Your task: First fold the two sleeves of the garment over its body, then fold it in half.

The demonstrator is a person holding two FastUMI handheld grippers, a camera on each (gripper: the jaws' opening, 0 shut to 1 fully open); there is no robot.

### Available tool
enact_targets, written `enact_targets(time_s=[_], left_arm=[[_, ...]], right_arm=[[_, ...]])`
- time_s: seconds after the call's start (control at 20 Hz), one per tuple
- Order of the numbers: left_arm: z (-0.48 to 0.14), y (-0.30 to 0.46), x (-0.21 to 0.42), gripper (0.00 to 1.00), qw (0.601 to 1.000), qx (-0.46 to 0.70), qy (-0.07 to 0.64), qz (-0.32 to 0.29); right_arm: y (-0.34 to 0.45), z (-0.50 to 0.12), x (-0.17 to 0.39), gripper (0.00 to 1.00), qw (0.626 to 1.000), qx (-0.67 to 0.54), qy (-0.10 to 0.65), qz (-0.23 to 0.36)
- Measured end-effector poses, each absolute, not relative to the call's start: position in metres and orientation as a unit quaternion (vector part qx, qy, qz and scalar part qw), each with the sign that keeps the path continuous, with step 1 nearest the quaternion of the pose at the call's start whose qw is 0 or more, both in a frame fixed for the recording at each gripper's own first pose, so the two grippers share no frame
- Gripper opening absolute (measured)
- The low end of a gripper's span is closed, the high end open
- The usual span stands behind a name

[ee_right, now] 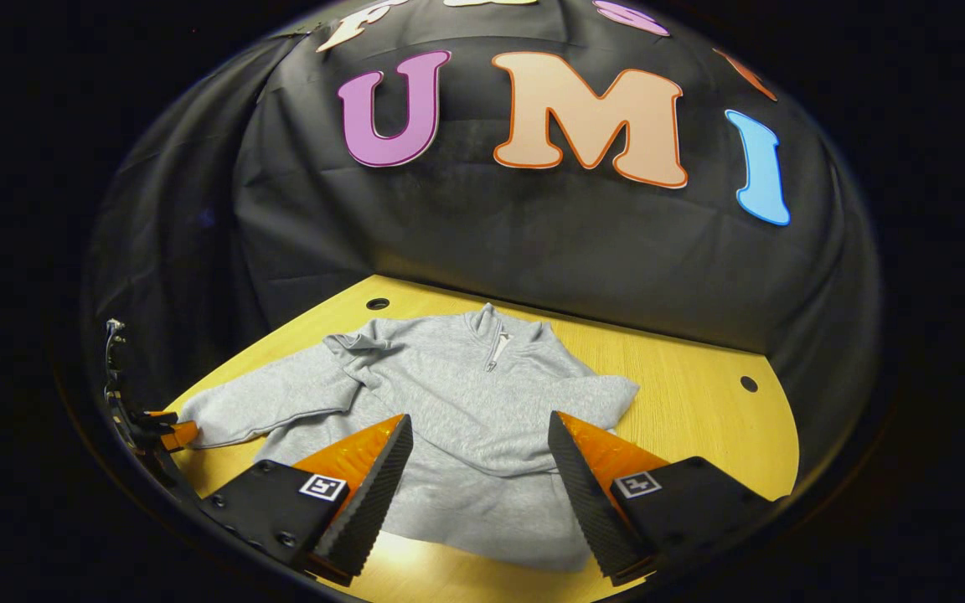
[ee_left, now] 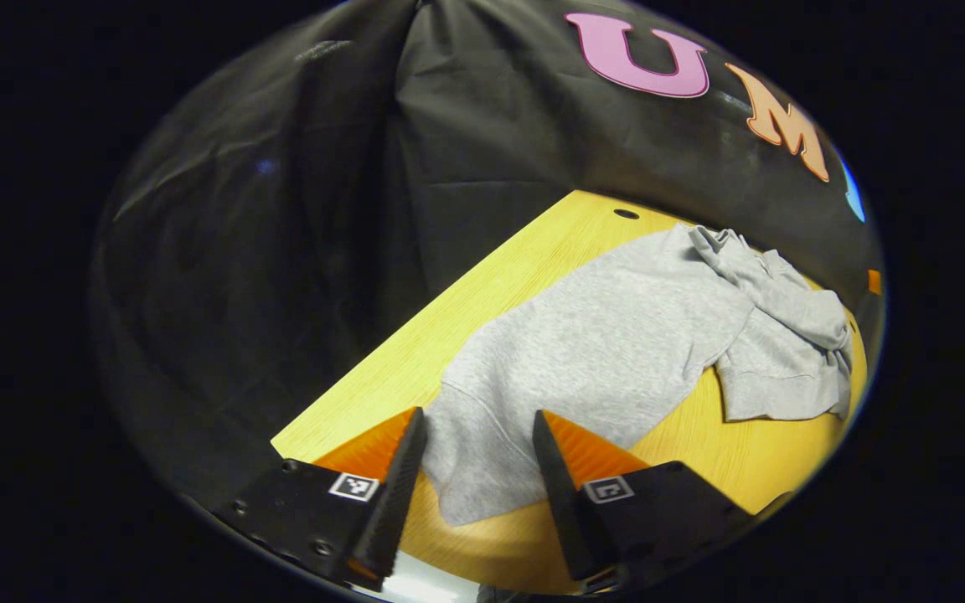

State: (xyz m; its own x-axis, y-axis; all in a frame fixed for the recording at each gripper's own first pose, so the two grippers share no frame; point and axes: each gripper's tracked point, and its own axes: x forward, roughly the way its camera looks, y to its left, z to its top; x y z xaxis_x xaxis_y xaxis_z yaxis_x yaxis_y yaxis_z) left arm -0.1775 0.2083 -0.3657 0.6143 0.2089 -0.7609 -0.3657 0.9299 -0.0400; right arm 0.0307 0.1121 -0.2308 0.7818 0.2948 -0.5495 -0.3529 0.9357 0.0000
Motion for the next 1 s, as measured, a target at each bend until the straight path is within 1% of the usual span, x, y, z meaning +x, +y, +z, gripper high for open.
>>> enact_targets(time_s=[0.15, 0.2, 0.25, 0.35, 0.6, 0.75, 1.0], left_arm=[[-0.365, 0.205, -0.172, 0.17, 0.891, -0.098, 0.416, 0.155], [-0.365, 0.205, -0.17, 0.12, 0.89, -0.1, 0.415, 0.157], [-0.364, 0.205, -0.169, 0.04, 0.89, -0.102, 0.416, 0.159], [-0.364, 0.205, -0.169, 0.0, 0.884, -0.11, 0.423, 0.164], [-0.357, 0.207, -0.162, 0.0, 0.867, -0.141, 0.445, 0.176], [-0.339, 0.209, -0.146, 0.0, 0.873, -0.154, 0.428, 0.177], [-0.304, 0.204, -0.113, 0.0, 0.888, -0.161, 0.4, 0.162]], right_arm=[[0.105, -0.228, 0.029, 1.0, 0.944, -0.047, 0.28, 0.168], [0.103, -0.227, 0.029, 1.0, 0.945, -0.045, 0.279, 0.167], [0.101, -0.226, 0.028, 1.0, 0.945, -0.044, 0.278, 0.165], [0.093, -0.224, 0.027, 1.0, 0.946, -0.044, 0.277, 0.162], [0.081, -0.213, 0.024, 0.99, 0.95, -0.038, 0.27, 0.152], [0.07, -0.209, 0.02, 0.99, 0.953, -0.034, 0.266, 0.145], [0.051, -0.207, 0.011, 0.99, 0.955, -0.027, 0.264, 0.132]])
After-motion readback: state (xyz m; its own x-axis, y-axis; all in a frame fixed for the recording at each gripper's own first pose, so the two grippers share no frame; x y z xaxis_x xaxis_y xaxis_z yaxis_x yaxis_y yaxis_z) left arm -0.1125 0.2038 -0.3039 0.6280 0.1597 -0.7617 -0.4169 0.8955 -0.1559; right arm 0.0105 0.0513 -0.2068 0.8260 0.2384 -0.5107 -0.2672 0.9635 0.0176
